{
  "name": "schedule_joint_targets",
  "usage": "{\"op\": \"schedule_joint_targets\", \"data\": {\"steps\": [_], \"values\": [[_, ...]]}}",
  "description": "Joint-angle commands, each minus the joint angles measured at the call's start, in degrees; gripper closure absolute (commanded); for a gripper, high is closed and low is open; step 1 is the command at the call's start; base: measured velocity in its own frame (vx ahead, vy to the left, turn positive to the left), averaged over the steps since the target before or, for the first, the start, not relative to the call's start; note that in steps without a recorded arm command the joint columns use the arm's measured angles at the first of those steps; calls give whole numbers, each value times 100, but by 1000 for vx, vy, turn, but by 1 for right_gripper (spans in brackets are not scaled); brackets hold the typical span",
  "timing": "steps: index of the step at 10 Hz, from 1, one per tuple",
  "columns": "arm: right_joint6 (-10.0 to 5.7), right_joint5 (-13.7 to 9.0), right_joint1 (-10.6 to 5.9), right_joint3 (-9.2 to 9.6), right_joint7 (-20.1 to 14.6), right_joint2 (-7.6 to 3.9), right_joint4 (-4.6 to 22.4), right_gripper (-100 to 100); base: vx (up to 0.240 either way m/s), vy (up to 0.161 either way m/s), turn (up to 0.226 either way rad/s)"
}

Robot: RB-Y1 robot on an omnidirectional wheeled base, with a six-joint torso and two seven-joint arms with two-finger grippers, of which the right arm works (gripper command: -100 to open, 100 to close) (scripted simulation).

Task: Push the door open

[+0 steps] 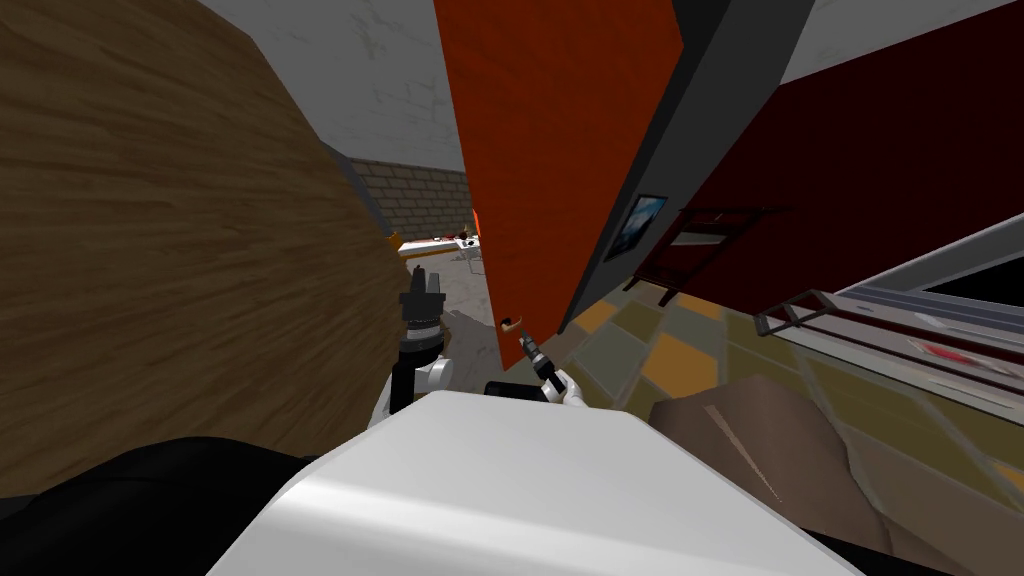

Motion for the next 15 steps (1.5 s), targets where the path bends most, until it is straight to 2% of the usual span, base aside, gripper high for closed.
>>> {"op": "schedule_joint_targets", "data": {"steps": [1, 3, 4, 5, 10, 15], "values": [[-19, -12, -1, -28, 30, 31, 40, -100, 193, 114, 42], [-32, -23, 4, -57, 61, 98, 72, -100, 192, 122, 33], [-46, -22, -15, -53, 56, 87, 102, -100, 60, 66, -2], [-46, -22, -15, -53, 56, 87, 102, 100, -2, -9, -2], [-46, -22, -15, -53, 56, 87, 102, 100, -5, -8, 7], [-17, -154, -52, -343, 192, -7, 128, 100, 115, 152, -37]]}}
